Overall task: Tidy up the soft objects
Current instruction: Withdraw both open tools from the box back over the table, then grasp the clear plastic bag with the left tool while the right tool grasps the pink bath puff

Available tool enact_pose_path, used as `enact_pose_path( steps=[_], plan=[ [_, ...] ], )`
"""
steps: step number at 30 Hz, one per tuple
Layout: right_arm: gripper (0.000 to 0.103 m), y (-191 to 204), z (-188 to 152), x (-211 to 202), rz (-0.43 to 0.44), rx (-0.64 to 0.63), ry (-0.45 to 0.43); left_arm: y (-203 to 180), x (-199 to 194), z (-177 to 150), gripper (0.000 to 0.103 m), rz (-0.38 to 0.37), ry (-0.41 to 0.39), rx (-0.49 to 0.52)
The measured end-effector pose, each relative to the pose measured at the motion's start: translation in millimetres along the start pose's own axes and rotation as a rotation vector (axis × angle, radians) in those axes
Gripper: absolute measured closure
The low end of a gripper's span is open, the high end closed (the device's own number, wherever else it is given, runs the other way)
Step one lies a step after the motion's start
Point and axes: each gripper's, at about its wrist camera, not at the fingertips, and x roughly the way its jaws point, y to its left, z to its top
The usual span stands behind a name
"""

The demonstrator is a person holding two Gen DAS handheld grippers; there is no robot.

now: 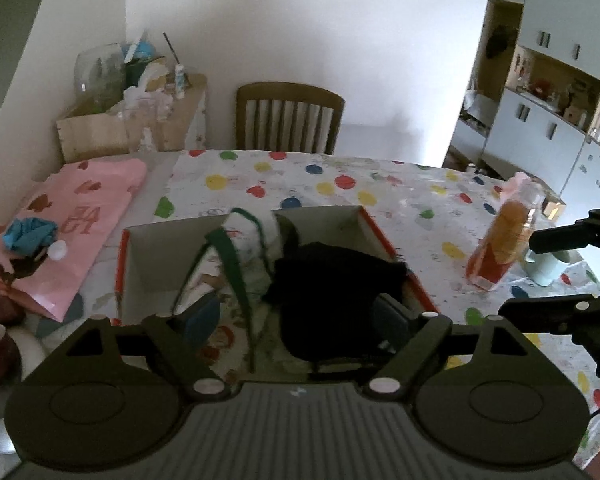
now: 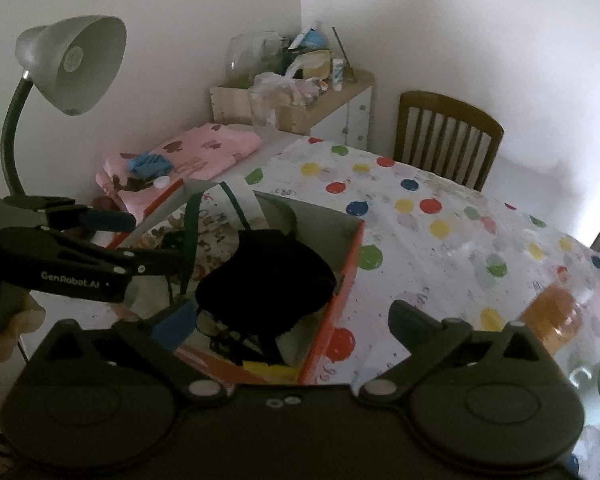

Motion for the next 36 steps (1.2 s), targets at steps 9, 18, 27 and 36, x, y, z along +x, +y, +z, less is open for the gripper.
enact_pose_path(
  steps=[9, 18, 27, 36],
  plan=[
    [0.000, -34.3, -19.6, -50.8, -0.079, 0.060, -0.035, -40.4, -6.4, 12.8, 0.016, -0.082, -0.006, 0.055],
    [0.000, -116.3, -41.3, -104.0, -0.164, 0.151, -0.057, -89.5, 16.7, 32.5, 0.016, -0.163, 0.023, 0.057],
    [0.000, -226.0, -54.1, -136.8, -0.267, 0.206, -0.030, -143.1, 58.1, 74.2, 0.000, -0.161, 0.018, 0.032],
    [0.000, -345.8, -49.2, -140.2, -0.354, 0.238, 0.003, -192.5, 120.8, 124.6, 0.000, -0.098, 0.024, 0.082]
  ],
)
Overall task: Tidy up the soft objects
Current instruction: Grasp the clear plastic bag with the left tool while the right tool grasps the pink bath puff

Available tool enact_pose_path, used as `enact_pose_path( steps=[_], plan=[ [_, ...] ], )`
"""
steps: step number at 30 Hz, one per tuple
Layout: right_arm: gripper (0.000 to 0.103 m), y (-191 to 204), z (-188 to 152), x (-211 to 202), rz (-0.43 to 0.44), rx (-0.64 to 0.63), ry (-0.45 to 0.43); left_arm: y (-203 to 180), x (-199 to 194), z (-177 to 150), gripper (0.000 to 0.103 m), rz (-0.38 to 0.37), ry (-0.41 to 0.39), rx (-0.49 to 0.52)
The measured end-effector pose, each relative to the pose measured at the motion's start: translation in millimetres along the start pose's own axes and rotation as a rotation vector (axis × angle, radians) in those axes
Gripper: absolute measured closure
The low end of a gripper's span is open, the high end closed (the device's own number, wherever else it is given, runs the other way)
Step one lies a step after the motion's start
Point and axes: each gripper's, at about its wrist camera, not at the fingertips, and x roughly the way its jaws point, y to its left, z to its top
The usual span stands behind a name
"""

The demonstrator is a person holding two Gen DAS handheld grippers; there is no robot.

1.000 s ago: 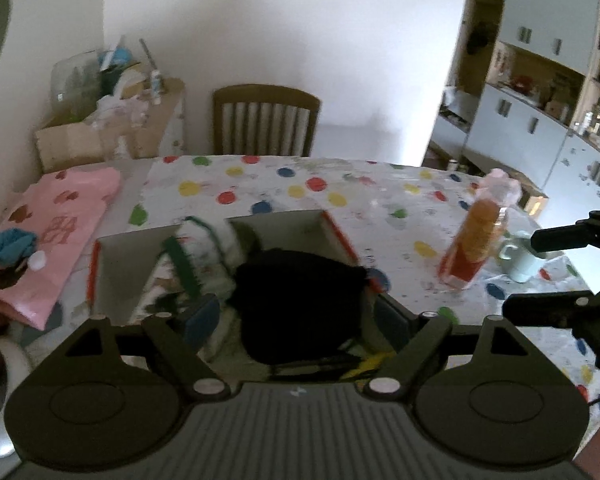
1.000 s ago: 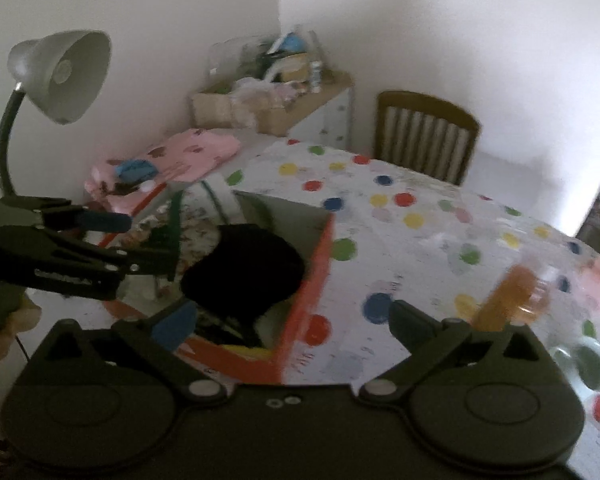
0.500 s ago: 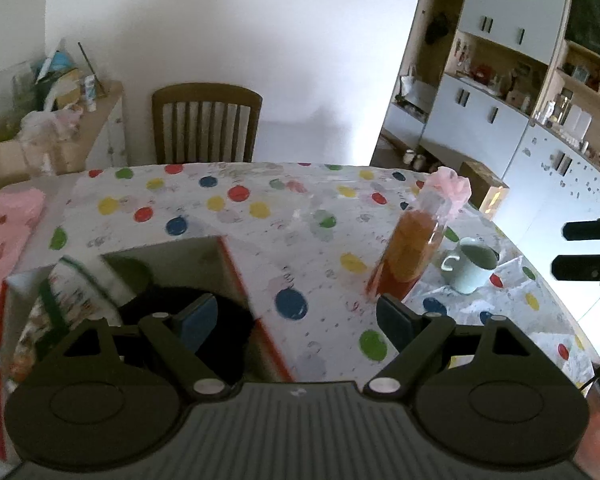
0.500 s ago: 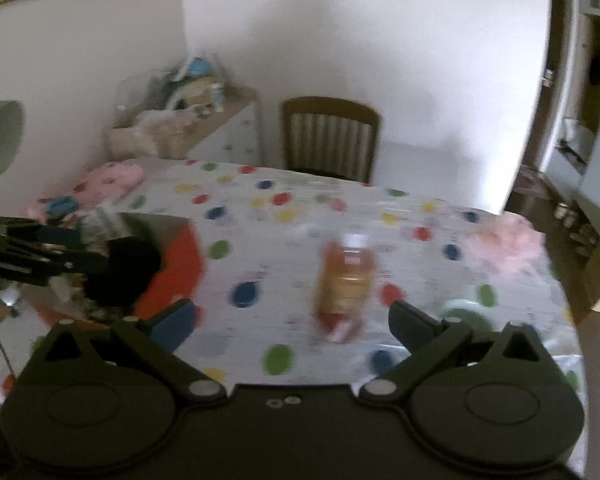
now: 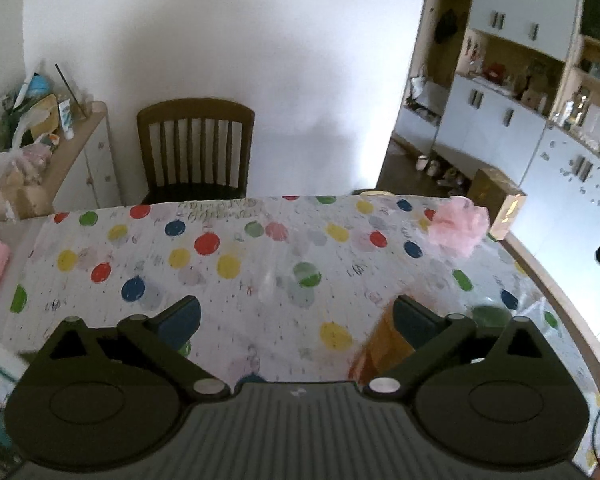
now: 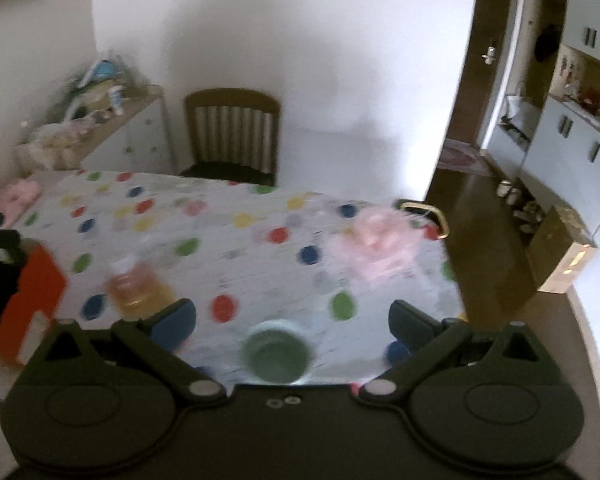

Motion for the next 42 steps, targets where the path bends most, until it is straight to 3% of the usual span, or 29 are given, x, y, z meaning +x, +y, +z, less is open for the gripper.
enact_pose_path(
  steps=[7, 9, 16, 27, 33, 42],
  plan=[
    [0.000, -62.1, 23.2, 51.3, -0.056, 0.018, 0.009, -13.1, 65.5, 33.8, 0.000, 0.038, 0.063, 0.034],
    [0.000, -77.4, 27.9, 69.6, -0.066, 0.036, 0.012, -14.0, 86.3, 40.1, 0.000, 0.079, 0.069, 0.045],
    [0.000, -113.0, 39.0, 133.9, -0.089, 0.066, 0.056, -6.6, 145.7, 48.3, 0.000, 0.062, 0.115, 0.027],
    [0.000, -117.7, 60.4, 222.8, -0.025, 0.069, 0.089, -3.0, 223.1, 52.0, 0.000, 0.091, 0.190, 0.044],
    [0.000, -115.9, 62.3, 263.9, -0.047, 0.030, 0.123, 3.7, 255.8, 44.6, 0.000, 0.112, 0.236, 0.004],
    [0.000, -128.2, 50.7, 313.0, -0.074, 0.106, 0.170, 13.2, 291.1, 33.6, 0.001, 0.112, 0.279, -0.034]
  ],
)
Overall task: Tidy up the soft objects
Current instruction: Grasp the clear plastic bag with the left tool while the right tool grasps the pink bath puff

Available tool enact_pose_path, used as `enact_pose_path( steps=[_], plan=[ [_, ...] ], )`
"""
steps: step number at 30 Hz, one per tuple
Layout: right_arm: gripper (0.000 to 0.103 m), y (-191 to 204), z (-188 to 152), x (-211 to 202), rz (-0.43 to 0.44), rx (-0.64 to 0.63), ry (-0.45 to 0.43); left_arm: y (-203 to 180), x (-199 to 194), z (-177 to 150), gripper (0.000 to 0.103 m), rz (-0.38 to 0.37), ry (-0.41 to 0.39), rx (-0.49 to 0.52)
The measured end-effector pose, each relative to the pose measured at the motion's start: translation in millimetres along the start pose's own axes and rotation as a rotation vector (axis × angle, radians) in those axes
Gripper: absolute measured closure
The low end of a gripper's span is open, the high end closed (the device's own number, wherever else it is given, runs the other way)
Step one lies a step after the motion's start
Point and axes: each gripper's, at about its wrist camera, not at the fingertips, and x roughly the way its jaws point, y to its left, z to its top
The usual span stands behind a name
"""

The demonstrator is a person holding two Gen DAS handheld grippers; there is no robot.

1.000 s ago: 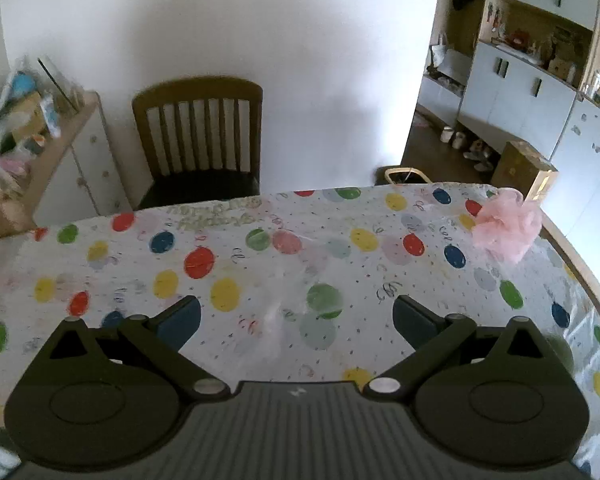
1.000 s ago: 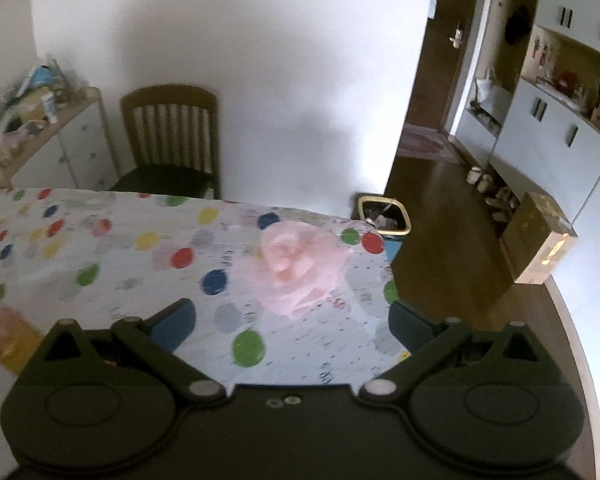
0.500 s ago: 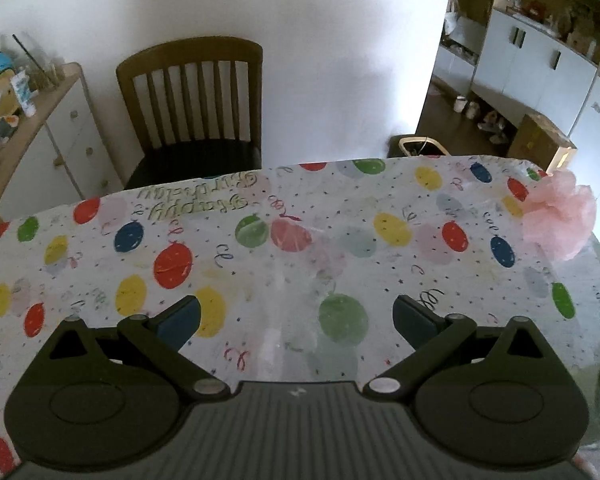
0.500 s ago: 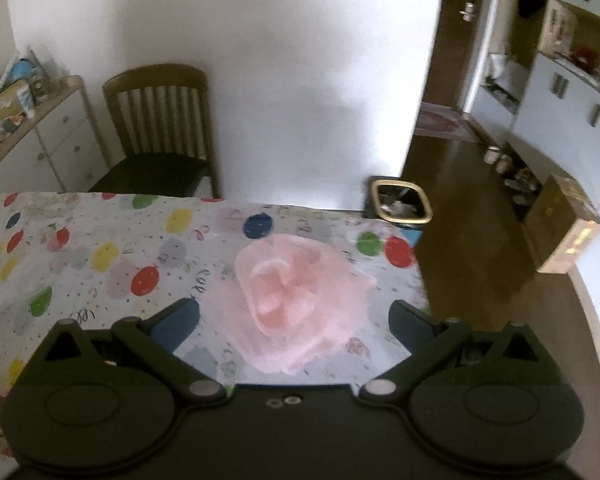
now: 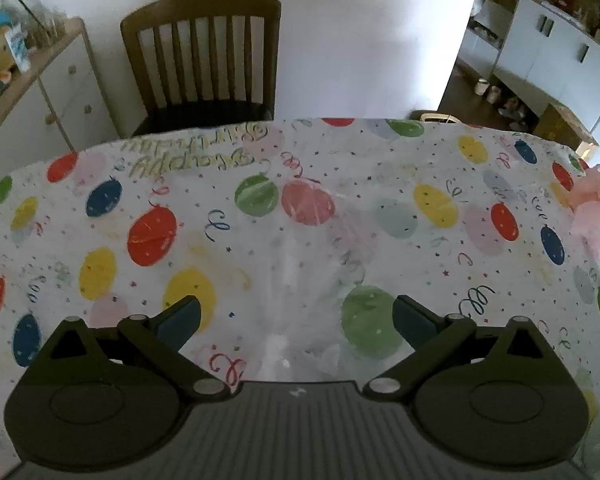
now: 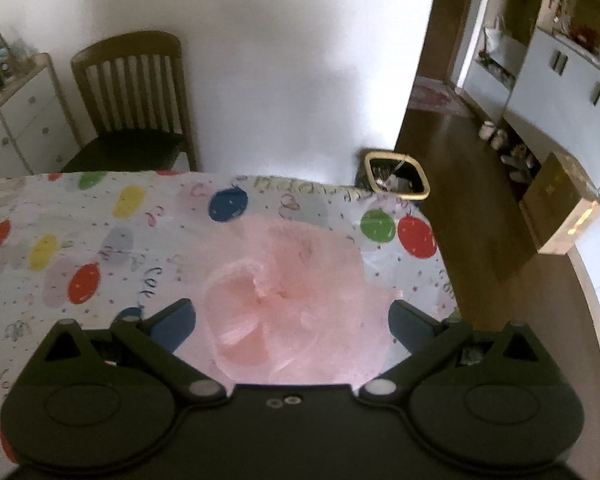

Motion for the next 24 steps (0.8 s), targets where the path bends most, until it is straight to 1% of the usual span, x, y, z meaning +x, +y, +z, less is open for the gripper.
enact_pose_path(
  steps=[3, 5, 7, 9, 11, 13, 15, 16, 18, 20, 21, 23, 24],
  plan=[
    [0.000, 0.1, -6.9, 10.9, -0.005, 0.005, 0.012, -0.1, 7.9, -2.5, 0.001, -0.008, 0.011, -0.008],
    [0.002, 1.5, -11.3, 14.3, -0.016, -0.003, 0.010, -1.7, 13.4, -4.2, 0.006, -0.002, 0.023, 0.002],
    [0.009, 1.1, -13.1, 15.5, -0.021, -0.001, 0.004, -1.9, 17.6, -5.2, 0.017, -0.011, 0.034, -0.004],
    [0.013, 0.8, -14.2, 15.8, -0.025, 0.012, 0.005, -2.5, 20.0, -6.6, 0.024, -0.007, 0.038, -0.007],
    [0.021, 1.6, -15.8, 16.7, -0.028, 0.013, 0.013, -6.0, 19.2, -7.2, 0.032, 0.021, 0.031, 0.013],
    [0.027, 4.4, -17.0, 16.9, -0.039, -0.005, 0.013, -6.4, 17.1, -6.8, 0.051, 0.037, 0.024, 0.012],
    [0.035, 7.6, -17.9, 15.3, -0.049, -0.019, 0.005, -3.3, 15.3, -6.2, 0.060, 0.035, 0.018, -0.009],
    [0.042, 9.0, -18.1, 14.6, -0.051, -0.022, 0.002, -2.5, 14.6, -6.0, 0.064, 0.037, 0.021, -0.014],
    [0.048, 11.5, -19.0, 13.6, -0.062, -0.026, 0.001, -1.9, 12.3, -7.3, 0.070, 0.043, 0.021, -0.017],
    [0.058, 14.8, -20.0, 11.1, -0.078, -0.041, -0.005, -2.6, 8.8, -8.8, 0.073, 0.053, 0.016, -0.014],
    [0.060, 16.2, -20.5, 9.6, -0.084, -0.048, -0.009, -3.0, 6.7, -9.6, 0.076, 0.056, 0.013, -0.012],
    [0.069, 18.1, -21.7, 4.3, -0.098, -0.056, -0.021, -3.5, 3.0, -10.9, 0.080, 0.053, 0.005, -0.014],
    [0.071, 18.3, -21.7, 2.1, -0.098, -0.058, -0.026, -3.5, 1.5, -11.5, 0.083, 0.053, 0.002, -0.014]
  ],
)
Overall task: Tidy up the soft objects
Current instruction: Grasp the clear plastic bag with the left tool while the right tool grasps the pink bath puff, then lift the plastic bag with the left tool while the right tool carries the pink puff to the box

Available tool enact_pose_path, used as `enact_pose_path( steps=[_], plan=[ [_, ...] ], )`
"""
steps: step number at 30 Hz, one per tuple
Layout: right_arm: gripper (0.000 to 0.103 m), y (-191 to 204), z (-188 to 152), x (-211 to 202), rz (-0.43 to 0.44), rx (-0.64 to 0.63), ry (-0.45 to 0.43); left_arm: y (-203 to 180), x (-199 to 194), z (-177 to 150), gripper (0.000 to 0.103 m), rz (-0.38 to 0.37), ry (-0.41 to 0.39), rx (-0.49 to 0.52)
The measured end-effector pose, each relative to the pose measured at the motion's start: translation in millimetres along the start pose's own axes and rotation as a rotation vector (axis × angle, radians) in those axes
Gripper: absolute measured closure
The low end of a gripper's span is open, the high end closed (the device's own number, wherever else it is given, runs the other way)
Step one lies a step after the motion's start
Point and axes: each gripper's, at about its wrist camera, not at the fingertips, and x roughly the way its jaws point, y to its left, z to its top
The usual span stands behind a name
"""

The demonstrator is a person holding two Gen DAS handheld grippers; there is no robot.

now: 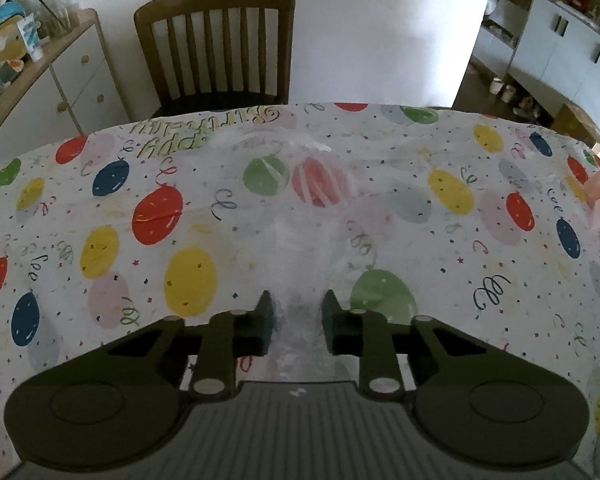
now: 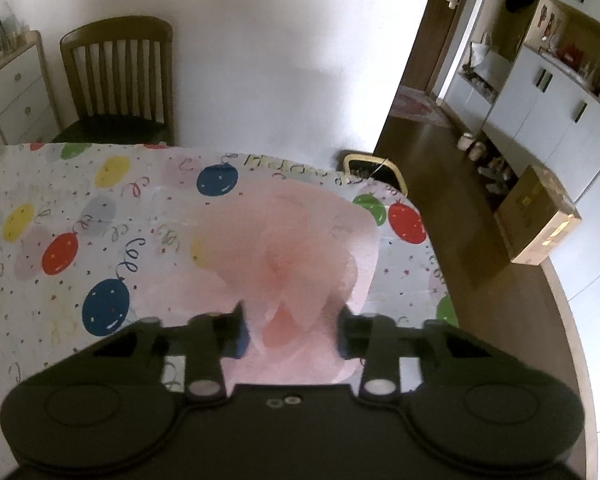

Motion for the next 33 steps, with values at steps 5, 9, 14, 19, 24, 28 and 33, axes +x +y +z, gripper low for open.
enact_pose_path(
  steps=[5, 9, 14, 19, 24, 28, 33],
  plan=[
    [0.080, -2.7, -2.8, -18.2, 0.015, 0.012, -0.022, -0.5, -10.1, -6.5, 0.087, 0.015, -0.020, -0.015],
    [0.082, -7.4, -7.1, -40.2, 0.050, 0.036, -0.049, -0.6, -24.1, -10.7, 0.088, 0.010, -0.044, -0.034],
    [0.082, -12.4, -14.4, -74.0, 0.093, 0.051, -0.078, -2.8, -50.2, -14.2, 0.088, -0.002, -0.066, -0.053],
    [0.082, -15.7, -20.4, -111.7, 0.133, 0.069, -0.103, -7.0, -83.4, -17.4, 0.088, -0.027, -0.077, -0.062],
    [0.082, -7.6, -26.8, -158.3, 0.164, 0.053, -0.134, -9.8, -119.9, -25.0, 0.088, -0.073, -0.085, -0.069],
    [0.082, 4.5, -29.2, -198.2, 0.186, 0.032, -0.158, -5.8, -151.3, -35.1, 0.088, -0.100, -0.107, -0.078],
    [0.082, 26.7, -31.9, -247.5, 0.212, 0.008, -0.204, 9.9, -188.4, -49.2, 0.088, -0.105, -0.143, -0.089]
  ],
)
